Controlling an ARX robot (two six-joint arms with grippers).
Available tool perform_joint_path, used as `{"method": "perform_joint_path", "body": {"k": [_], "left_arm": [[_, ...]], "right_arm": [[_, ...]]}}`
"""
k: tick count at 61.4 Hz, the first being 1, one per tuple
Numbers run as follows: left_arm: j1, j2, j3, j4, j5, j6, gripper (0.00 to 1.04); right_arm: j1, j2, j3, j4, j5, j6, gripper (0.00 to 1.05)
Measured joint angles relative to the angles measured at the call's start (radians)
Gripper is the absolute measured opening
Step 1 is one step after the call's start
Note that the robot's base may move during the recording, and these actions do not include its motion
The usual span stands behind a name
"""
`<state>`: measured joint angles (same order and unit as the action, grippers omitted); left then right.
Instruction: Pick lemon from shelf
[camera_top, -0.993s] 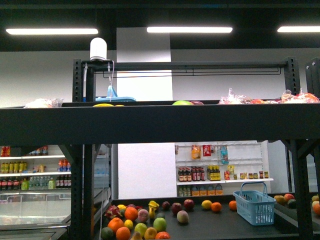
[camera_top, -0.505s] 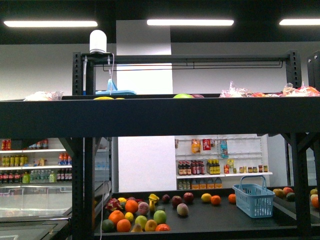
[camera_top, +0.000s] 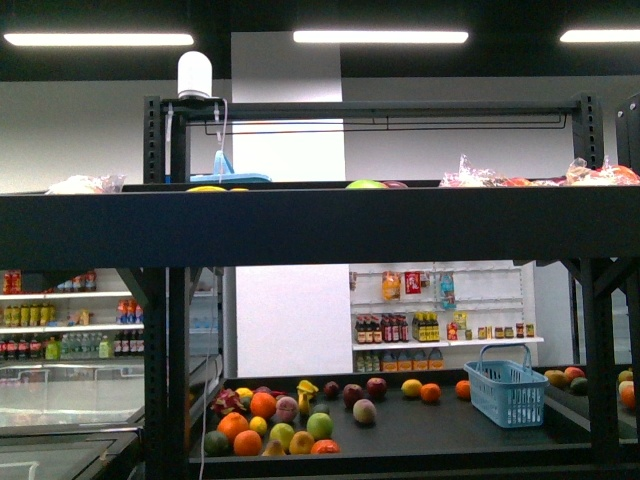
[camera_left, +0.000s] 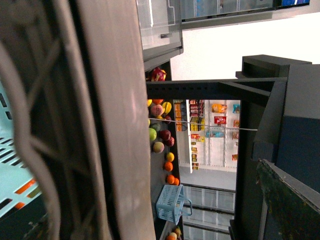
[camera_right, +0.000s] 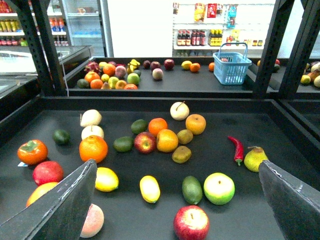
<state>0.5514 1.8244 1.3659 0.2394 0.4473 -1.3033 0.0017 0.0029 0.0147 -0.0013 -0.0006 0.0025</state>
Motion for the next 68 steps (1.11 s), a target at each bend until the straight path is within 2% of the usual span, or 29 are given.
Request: {"method": "perform_joint_path", "body": {"k": [9, 11, 33, 37, 41, 55, 68], "left_arm": [[-0.003, 0.016, 0.047, -0.031, -0.01, 0.014, 0.97], [-0.003, 0.016, 0.051, -0.037, -0.01, 0.021, 0.94], [-0.013, 0.002, 0.042, -0.093, -0.017, 0.074, 0.29], [-0.028, -0.018, 0.026, -0.111, -0.012, 0.066, 0.23], [-0.057, -0.057, 0.004, -0.128, 0.002, 0.145, 0.14], [-0.154, -0.234, -0.052, -0.176, 0.044, 0.314, 0.12], [-0.316, -0.351, -0.15, -0.203, 0.136, 0.467, 0.12]], "right_arm": [[0.0, 0.0, 0.0, 0.0, 0.0, 0.0, 0.97], [0.0, 0.0, 0.0, 0.0, 0.0, 0.0, 0.97], [0.0, 0.0, 0.0, 0.0, 0.0, 0.0, 0.97], [0.0, 0.0, 0.0, 0.0, 0.0, 0.0, 0.97], [0.0, 0.0, 0.0, 0.0, 0.0, 0.0, 0.97], [0.0, 0.0, 0.0, 0.0, 0.0, 0.0, 0.97], [0.0, 0.0, 0.0, 0.0, 0.0, 0.0, 0.97]]}}
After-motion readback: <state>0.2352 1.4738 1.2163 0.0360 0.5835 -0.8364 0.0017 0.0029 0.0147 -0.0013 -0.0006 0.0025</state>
